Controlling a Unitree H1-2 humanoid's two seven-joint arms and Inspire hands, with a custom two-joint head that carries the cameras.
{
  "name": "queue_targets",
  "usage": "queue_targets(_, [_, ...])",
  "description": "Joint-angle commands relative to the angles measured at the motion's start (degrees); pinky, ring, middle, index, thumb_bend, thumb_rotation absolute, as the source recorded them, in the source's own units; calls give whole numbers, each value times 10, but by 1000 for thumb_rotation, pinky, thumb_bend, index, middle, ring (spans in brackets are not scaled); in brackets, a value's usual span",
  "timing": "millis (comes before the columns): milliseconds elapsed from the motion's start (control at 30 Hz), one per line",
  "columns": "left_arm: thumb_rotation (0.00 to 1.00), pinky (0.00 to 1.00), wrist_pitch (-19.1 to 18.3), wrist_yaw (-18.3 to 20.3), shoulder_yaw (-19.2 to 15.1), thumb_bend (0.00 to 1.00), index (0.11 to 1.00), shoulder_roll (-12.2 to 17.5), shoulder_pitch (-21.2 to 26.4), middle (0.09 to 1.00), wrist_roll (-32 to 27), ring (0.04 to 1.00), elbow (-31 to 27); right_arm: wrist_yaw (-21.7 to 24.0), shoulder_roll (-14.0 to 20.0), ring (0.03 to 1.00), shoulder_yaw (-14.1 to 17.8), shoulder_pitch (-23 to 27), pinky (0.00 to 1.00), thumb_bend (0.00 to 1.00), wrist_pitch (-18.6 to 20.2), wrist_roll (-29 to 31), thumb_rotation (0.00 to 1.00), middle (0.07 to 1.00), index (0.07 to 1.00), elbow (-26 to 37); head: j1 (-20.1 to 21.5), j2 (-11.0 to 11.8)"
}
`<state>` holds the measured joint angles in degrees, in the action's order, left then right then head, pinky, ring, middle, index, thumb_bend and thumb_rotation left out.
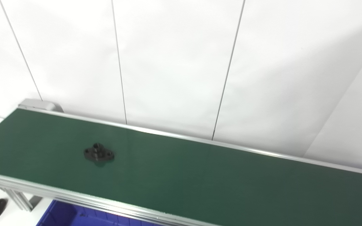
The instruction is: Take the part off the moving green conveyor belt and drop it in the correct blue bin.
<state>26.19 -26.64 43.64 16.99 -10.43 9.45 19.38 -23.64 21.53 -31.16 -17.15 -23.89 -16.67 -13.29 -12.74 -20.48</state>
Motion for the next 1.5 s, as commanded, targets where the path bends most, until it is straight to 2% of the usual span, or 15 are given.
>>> queue_targets(0, [508,748,7,-33,12,918,814,7,12,848,7,815,-5,-21,8,866,-8,6,759,903,-30,19,694,945,1000,3,-1,2])
queue_targets(200, [494,742,7,-72,45,920,804,10,24,834,5,803,4,-46,24,862,-32,12,705,898,-30,24,726,958,1000,0,2,0])
queue_targets(400, [508,761,7,-78,58,929,802,14,26,835,0,810,2,-83,30,843,-44,11,669,909,-30,14,734,959,1000,6,2,-6])
queue_targets(467, [504,763,7,-82,62,921,800,15,27,833,2,810,0,-107,34,786,-52,12,633,894,-30,16,667,911,987,17,3,-10])
queue_targets(600, [498,758,7,-77,61,928,795,14,24,830,-5,806,-6,-166,51,760,-70,9,605,878,-30,0,576,881,949,60,5,-19])
queue_targets(667, [514,743,7,-84,65,918,795,15,25,830,1,800,-7,-207,65,684,-82,11,519,875,-30,-23,562,823,891,88,9,-26])
queue_targets(767, [521,745,7,-88,68,914,797,16,28,832,5,803,-7,-239,83,662,-91,11,504,882,-30,-35,556,801,872,145,14,-34])
queue_targets(800, [527,747,7,-88,69,919,798,16,29,834,5,806,-6,-241,87,672,-92,10,529,886,-30,-32,499,785,879,167,14,-34])
queue_targets(933, [549,744,7,-77,63,940,804,11,31,845,-1,815,-6,-223,96,648,-53,12,517,877,-30,-29,456,735,885,256,27,-49])
queue_targets(967, [529,739,7,-76,62,936,800,10,31,844,-3,816,-7,-216,97,615,-46,18,481,847,-30,-24,386,740,888,273,27,-49])
queue_targets(1100, [521,733,7,-70,59,930,806,7,34,845,-4,819,-8,-133,86,620,19,38,508,832,-29,24,340,721,888,326,27,-62])
queue_targets(1233, [534,723,7,-62,48,952,813,4,33,849,-9,822,-11,-47,59,630,79,62,577,866,-2,63,402,697,865,351,38,-74])
queue_targets(1267, [534,724,7,-59,46,951,813,4,33,850,-10,822,-12,-26,52,632,93,70,583,866,14,58,402,697,865,358,48,-82])
queue_targets(1333, [535,733,7,-47,40,951,818,5,31,855,-15,827,-16,12,38,655,119,84,616,848,53,39,492,711,872,373,60,-87])
queue_targets(1467, [552,748,7,-51,40,928,838,12,33,869,-5,843,-19,87,8,648,153,122,582,827,123,-14,605,709,862,381,89,-98])
